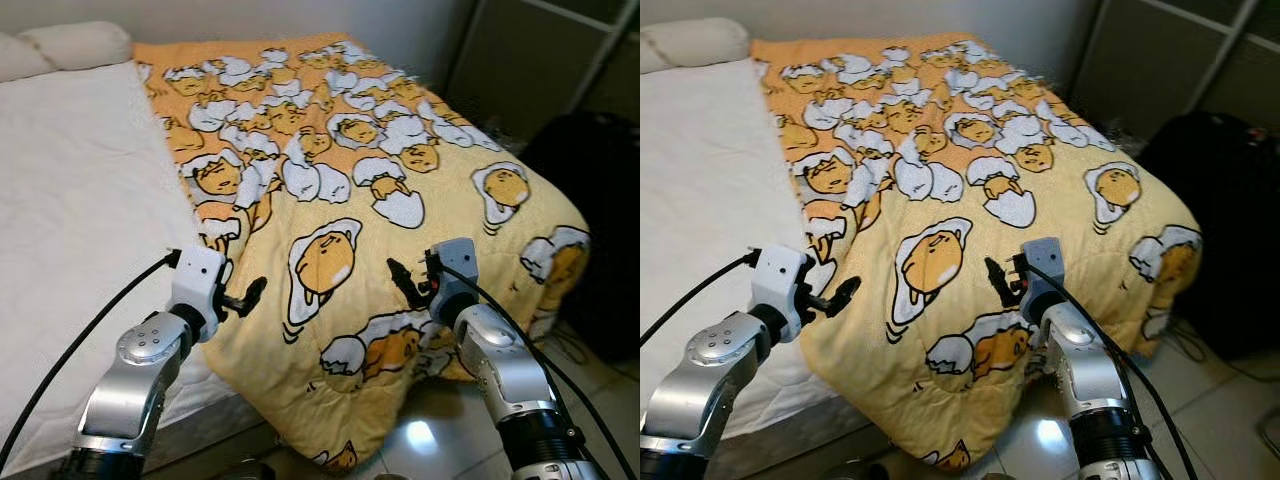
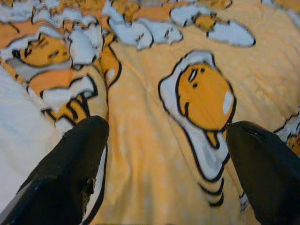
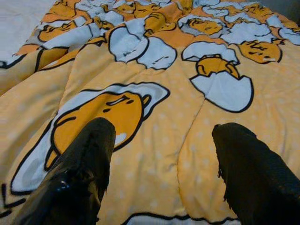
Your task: Clean up the room
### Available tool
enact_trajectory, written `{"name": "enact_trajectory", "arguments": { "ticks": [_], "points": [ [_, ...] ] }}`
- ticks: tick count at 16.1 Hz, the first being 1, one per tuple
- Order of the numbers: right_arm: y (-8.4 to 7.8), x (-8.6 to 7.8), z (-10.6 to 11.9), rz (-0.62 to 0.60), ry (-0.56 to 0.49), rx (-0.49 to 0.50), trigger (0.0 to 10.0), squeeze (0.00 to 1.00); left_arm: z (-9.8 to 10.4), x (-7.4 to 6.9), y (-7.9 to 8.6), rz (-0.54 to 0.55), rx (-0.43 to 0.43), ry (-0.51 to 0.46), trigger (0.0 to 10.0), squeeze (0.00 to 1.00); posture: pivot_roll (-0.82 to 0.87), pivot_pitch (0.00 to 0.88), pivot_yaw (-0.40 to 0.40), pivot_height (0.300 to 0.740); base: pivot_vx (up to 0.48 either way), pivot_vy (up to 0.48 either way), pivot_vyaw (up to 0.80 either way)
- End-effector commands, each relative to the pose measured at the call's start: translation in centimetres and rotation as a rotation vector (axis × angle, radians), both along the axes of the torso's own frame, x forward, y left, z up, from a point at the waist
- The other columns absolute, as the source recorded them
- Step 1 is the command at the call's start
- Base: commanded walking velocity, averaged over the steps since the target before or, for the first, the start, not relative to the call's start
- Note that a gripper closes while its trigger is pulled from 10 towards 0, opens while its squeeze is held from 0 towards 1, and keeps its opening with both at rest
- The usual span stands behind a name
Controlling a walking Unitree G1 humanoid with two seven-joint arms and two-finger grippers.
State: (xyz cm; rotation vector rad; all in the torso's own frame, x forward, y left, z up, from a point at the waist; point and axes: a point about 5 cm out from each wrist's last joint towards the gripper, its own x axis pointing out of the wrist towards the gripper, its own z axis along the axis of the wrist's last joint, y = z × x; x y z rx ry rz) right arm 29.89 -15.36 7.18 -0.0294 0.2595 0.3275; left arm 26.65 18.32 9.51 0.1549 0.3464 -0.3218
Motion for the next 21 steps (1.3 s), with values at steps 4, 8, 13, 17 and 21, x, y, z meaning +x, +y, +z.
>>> {"name": "enact_trajectory", "arguments": {
  "ticks": [4,8,13,17,21],
  "points": [
    [0.0,-0.2,0.3,0.01,-0.01,-0.009,10.0,0.0,0.4,0.4,0.1,0.031,0.039,-0.054,10.0,1.0,-0.04,0.0,-0.03,0.74,0.0,0.0,0.0],
    [0.4,-0.4,-0.1,-0.011,-0.033,-0.043,10.0,0.0,0.2,-0.1,-0.2,0.051,0.076,-0.072,10.0,0.0,-0.03,0.0,-0.029,0.74,0.0,0.0,0.0],
    [0.3,-0.8,-0.2,0.0,-0.028,-0.035,10.0,0.0,-0.4,-0.1,0.5,0.094,0.1,-0.036,10.0,0.0,-0.03,0.0,-0.032,0.74,0.0,0.0,0.0],
    [0.1,-0.9,-0.2,0.009,-0.031,-0.04,10.0,0.0,-1.4,0.9,2.2,0.202,0.071,0.044,10.0,1.0,-0.03,0.0,-0.041,0.74,0.0,0.0,0.0],
    [0.2,-1.1,0.2,0.105,-0.029,-0.033,10.0,0.0,-3.2,2.1,2.1,0.187,0.025,0.128,10.0,1.0,-0.04,0.0,-0.047,0.74,0.0,0.0,0.0]
  ]
}}
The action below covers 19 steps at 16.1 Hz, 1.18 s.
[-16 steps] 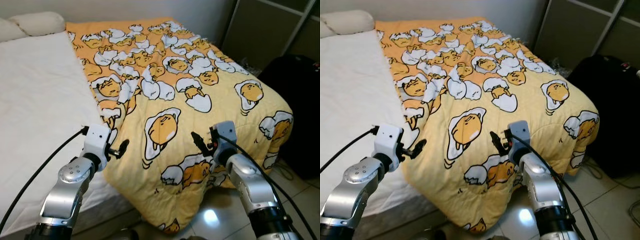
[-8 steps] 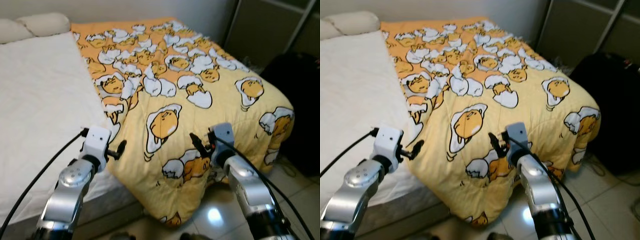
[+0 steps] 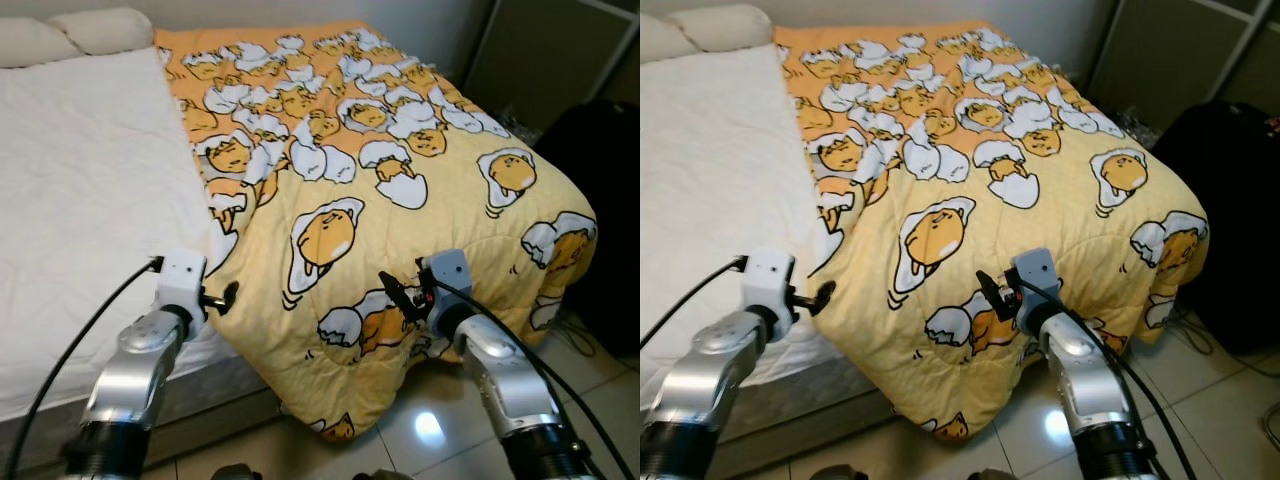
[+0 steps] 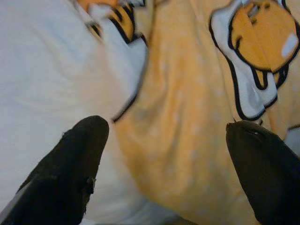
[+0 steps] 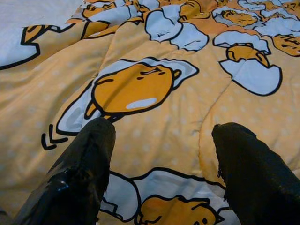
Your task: Clean up the room
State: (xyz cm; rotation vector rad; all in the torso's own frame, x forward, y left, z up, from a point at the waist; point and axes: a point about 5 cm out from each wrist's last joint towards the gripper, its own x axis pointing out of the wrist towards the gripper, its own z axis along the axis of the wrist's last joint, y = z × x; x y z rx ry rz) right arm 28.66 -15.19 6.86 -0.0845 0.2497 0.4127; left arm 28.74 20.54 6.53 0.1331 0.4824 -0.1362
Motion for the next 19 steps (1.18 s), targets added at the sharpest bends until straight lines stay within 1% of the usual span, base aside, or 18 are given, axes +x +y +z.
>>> {"name": "enact_trajectory", "arguments": {
  "ticks": [1,2,3,4,5,6,7,9,10,11,12,13,14,15,16,17,18,19],
  "points": [
    [0.0,0.1,0.7,0.023,-0.012,0.002,10.0,0.0,-0.7,0.3,-0.1,-0.004,0.009,0.03,10.0,0.82,-0.05,0.0,-0.051,0.74,0.0,0.0,0.0],
    [-0.2,0.1,0.9,0.04,-0.015,-0.011,10.0,0.0,-1.6,0.9,0.1,0.0,0.037,0.07,10.0,0.0,-0.06,0.0,-0.055,0.74,0.0,0.0,0.0],
    [-0.4,0.1,1.2,0.057,-0.019,-0.022,10.0,0.0,-2.3,1.9,0.8,0.055,0.079,0.111,10.0,0.0,-0.07,0.0,-0.059,0.74,0.0,0.0,0.0],
    [-0.4,0.0,1.4,0.073,-0.018,-0.026,10.0,0.0,-2.5,2.2,1.1,0.079,0.099,0.129,10.0,0.0,-0.09,0.0,-0.06,0.74,0.0,0.0,0.0],
    [-0.4,-0.1,1.4,0.081,-0.016,-0.027,10.0,0.0,-2.6,2.3,1.3,0.087,0.099,0.139,10.0,0.0,-0.09,0.0,-0.06,0.74,0.0,0.0,0.0],
    [0.0,-0.9,1.5,0.167,0.012,-0.018,10.0,0.0,-3.1,2.6,1.3,0.102,0.075,0.167,10.0,0.0,-0.12,0.0,-0.051,0.74,0.0,0.0,0.0],
    [0.3,-1.5,1.6,0.236,0.045,0.0,10.0,0.0,-3.6,2.6,1.1,0.098,0.041,0.194,10.0,0.0,-0.13,0.0,-0.048,0.74,0.0,0.0,0.0],
    [0.6,-2.3,1.9,0.33,0.084,0.011,10.0,0.0,-3.9,2.6,0.9,0.096,0.001,0.216,10.0,0.0,-0.15,0.0,-0.034,0.74,0.0,0.0,0.0],
    [0.7,-3.3,2.1,0.431,0.113,0.004,10.0,0.0,-4.4,2.5,1.0,0.094,0.025,0.238,10.0,0.0,-0.16,0.0,-0.022,0.74,0.0,0.0,0.0],
    [0.7,-4.0,2.3,0.498,0.14,0.018,10.0,0.0,-4.6,2.4,1.0,0.096,0.035,0.249,10.0,0.0,-0.16,0.0,-0.019,0.74,0.0,0.0,0.0],
    [0.5,-5.1,2.9,0.61,0.183,0.031,10.0,0.0,-4.9,2.3,0.9,0.088,0.029,0.262,5.8,0.0,-0.17,0.0,-0.016,0.74,0.0,0.0,0.0],
    [0.4,-5.2,3.1,0.614,0.187,0.03,10.0,0.0,-4.9,2.3,0.9,0.084,0.025,0.261,5.1,0.0,-0.17,0.0,-0.015,0.74,0.0,0.0,0.0],
    [0.2,-5.2,3.3,0.621,0.197,0.036,10.0,0.0,-4.9,2.4,0.9,0.08,0.023,0.262,3.1,0.0,-0.17,0.0,-0.012,0.74,0.0,0.0,0.0],
    [-0.1,-5.2,3.6,0.628,0.202,0.029,10.0,0.0,-5.2,2.2,0.6,0.073,0.024,0.277,1.5,0.0,-0.18,0.0,-0.005,0.74,0.0,0.0,0.0],
    [-0.3,-5.4,3.7,0.636,0.209,0.027,10.0,0.0,-5.4,2.1,0.5,0.07,0.02,0.284,0.5,0.0,-0.19,0.0,-0.003,0.74,0.0,0.0,0.0],
    [-0.3,-5.5,3.7,0.639,0.211,0.028,10.0,0.0,-5.4,2.1,0.4,0.069,0.019,0.286,0.5,0.0,-0.19,0.0,-0.003,0.74,0.0,0.0,0.0],
    [-0.5,-5.7,3.9,0.649,0.221,0.026,10.0,0.0,-5.6,2.0,0.2,0.066,0.016,0.291,0.0,0.0,-0.19,0.0,-0.004,0.74,0.0,0.0,0.0],
    [-0.6,-5.9,3.9,0.652,0.227,0.024,10.0,0.0,-5.7,2.0,0.1,0.066,0.014,0.294,0.0,0.0,-0.2,0.0,-0.004,0.74,0.0,0.0,0.0]
  ]
}}
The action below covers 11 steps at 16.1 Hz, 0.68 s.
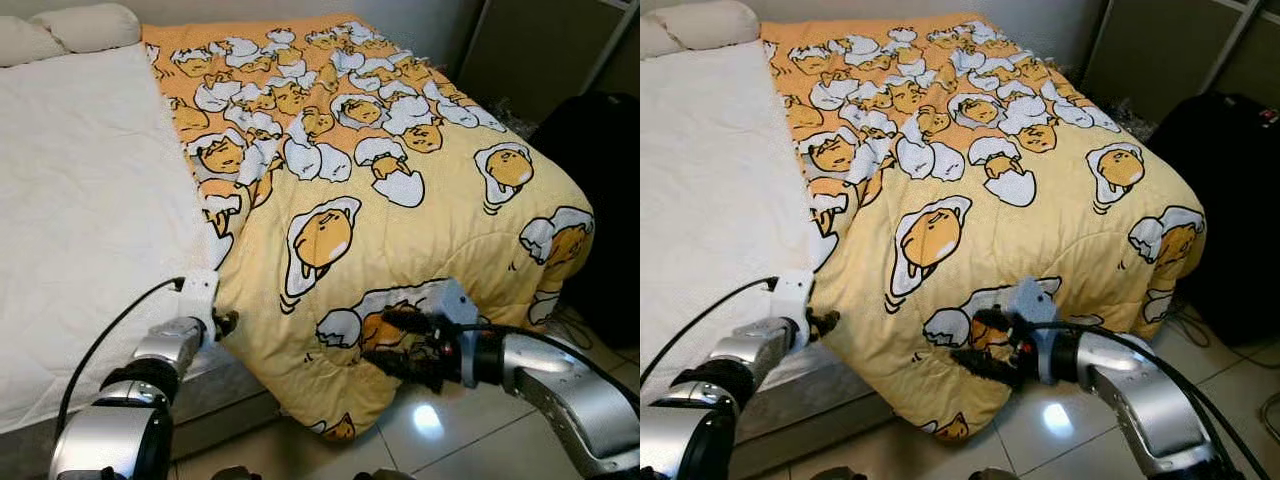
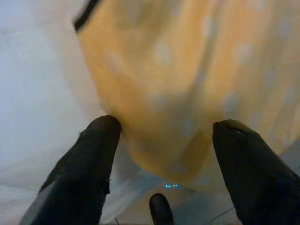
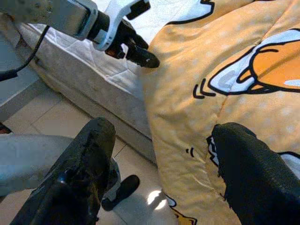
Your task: Clean up the room
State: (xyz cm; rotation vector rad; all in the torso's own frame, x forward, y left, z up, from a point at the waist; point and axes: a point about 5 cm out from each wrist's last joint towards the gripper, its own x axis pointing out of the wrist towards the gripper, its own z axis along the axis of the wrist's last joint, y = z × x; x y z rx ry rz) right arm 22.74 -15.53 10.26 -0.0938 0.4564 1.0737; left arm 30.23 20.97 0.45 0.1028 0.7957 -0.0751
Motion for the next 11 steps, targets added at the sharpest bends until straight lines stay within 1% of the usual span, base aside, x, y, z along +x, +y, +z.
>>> {"name": "enact_trajectory", "arguments": {
  "ticks": [1,3,5,6,7,11],
  "points": [
    [-0.28,-0.09,0.58,0.002,-0.005,0.006,10.0,0.0,0.25,0.36,-0.4,-0.015,0.003,-0.012,0.0,0.0,-0.2,0.0,-0.004,0.74,0.0,0.0,0.0],
    [-0.27,-0.26,0.71,0.003,-0.001,0.004,10.0,0.0,0.03,0.18,-0.35,-0.006,0.016,-0.003,0.0,0.0,-0.21,0.0,-0.006,0.74,0.0,0.0,0.0],
    [-0.36,-0.37,0.84,0.001,-0.001,-0.003,10.0,0.0,0.17,0.33,-0.16,0.045,0.017,-0.013,0.0,0.0,-0.22,0.0,-0.004,0.74,0.0,0.0,0.0],
    [-0.43,-0.31,0.9,-0.01,-0.007,-0.009,10.0,0.0,0.34,0.48,0.06,0.064,0.043,-0.022,0.0,0.0,-0.23,0.0,-0.004,0.74,0.0,0.0,0.0],
    [-0.47,-0.33,0.98,-0.018,-0.007,-0.009,10.0,0.0,0.23,0.37,0.15,0.08,0.054,-0.011,0.0,0.0,-0.23,0.0,-0.006,0.74,0.0,0.0,0.0],
    [-0.31,-0.72,1.16,-0.019,0.0,-0.008,10.0,0.0,-0.09,0.12,0.0,0.088,0.064,0.011,0.0,0.0,-0.24,0.0,-0.012,0.74,0.0,0.0,0.0]
  ]
}}
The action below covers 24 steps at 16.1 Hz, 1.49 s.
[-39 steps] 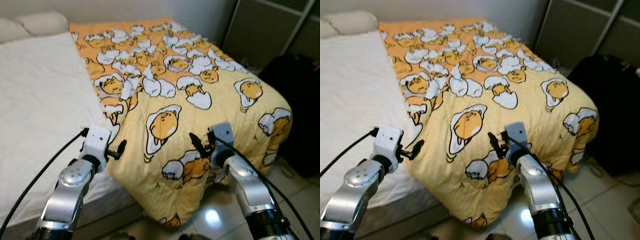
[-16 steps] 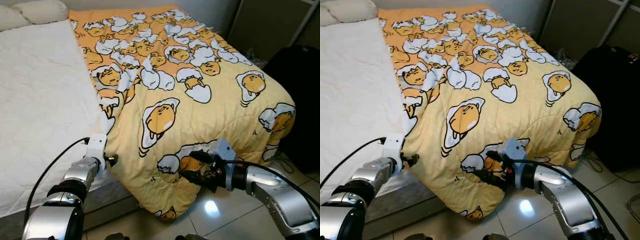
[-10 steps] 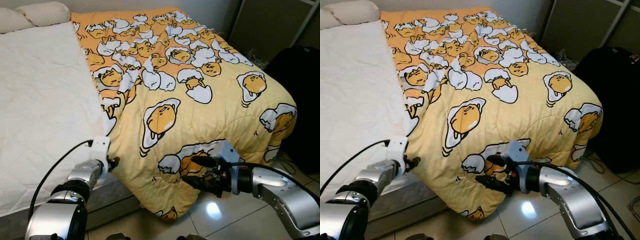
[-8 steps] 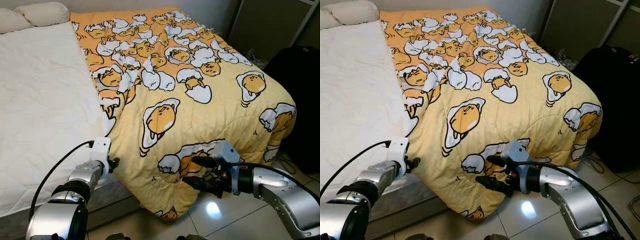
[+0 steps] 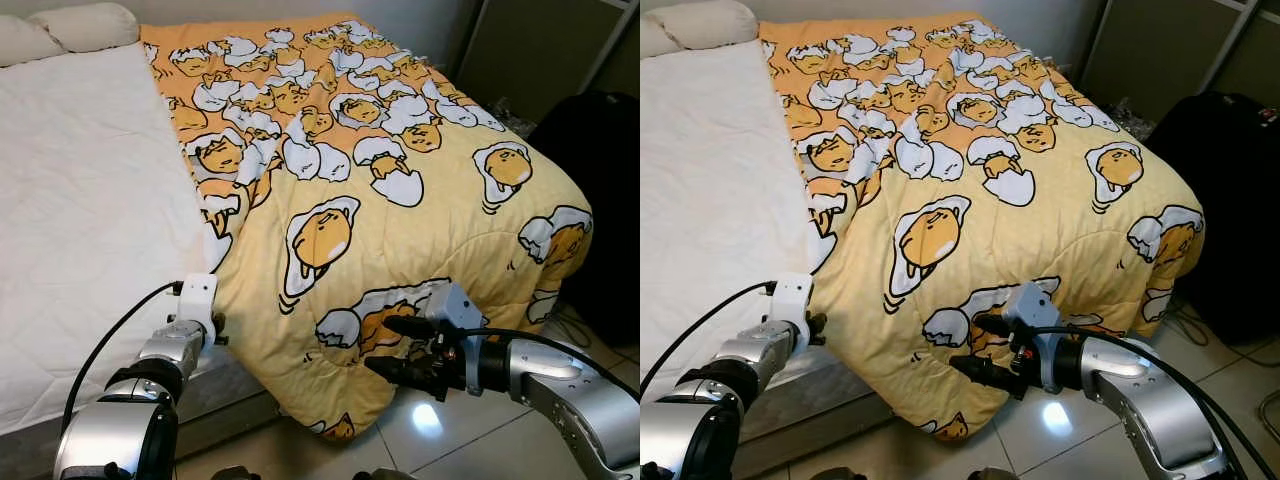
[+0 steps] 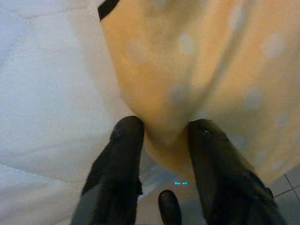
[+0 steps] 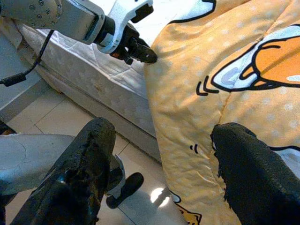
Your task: Clean up the room
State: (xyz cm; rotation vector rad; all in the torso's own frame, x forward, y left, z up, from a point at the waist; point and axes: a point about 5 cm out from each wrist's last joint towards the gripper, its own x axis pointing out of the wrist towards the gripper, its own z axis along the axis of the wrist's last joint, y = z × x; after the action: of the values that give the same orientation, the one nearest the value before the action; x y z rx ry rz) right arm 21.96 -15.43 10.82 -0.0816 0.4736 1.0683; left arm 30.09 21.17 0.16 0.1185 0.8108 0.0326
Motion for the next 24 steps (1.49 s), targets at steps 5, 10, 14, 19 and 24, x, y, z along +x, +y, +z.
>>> {"name": "enact_trajectory", "arguments": {
  "ticks": [5,10,14,19,24],
  "points": [
    [0.0,0.5,0.8,-0.027,-0.031,0.01,10.0,0.0,0.5,0.5,-0.1,0.019,-0.051,-0.033,0.0,0.0,-0.22,0.0,-0.009,0.74,0.0,0.0,0.0],
    [-0.7,0.9,0.9,-0.099,-0.065,0.025,10.0,0.0,1.0,0.8,0.2,0.047,-0.13,-0.097,0.0,0.0,-0.23,0.0,0.039,0.74,0.0,0.0,0.0],
    [-0.8,0.6,0.3,-0.121,-0.067,0.039,10.0,0.0,2.6,1.2,2.3,-0.034,-0.163,-0.174,0.0,0.0,-0.19,0.0,0.056,0.74,0.0,0.0,0.0],
    [-0.8,1.3,0.4,-0.123,-0.085,0.053,10.0,0.0,6.1,0.3,2.9,-0.283,-0.126,-0.147,0.0,0.0,-0.16,0.0,0.064,0.74,0.0,0.0,0.0],
    [-0.7,1.2,-0.2,-0.13,-0.082,0.059,10.0,0.0,10.4,-1.4,1.5,-0.437,-0.118,-0.137,0.0,0.0,-0.14,0.0,0.072,0.74,0.0,0.0,0.0]
  ]
}}
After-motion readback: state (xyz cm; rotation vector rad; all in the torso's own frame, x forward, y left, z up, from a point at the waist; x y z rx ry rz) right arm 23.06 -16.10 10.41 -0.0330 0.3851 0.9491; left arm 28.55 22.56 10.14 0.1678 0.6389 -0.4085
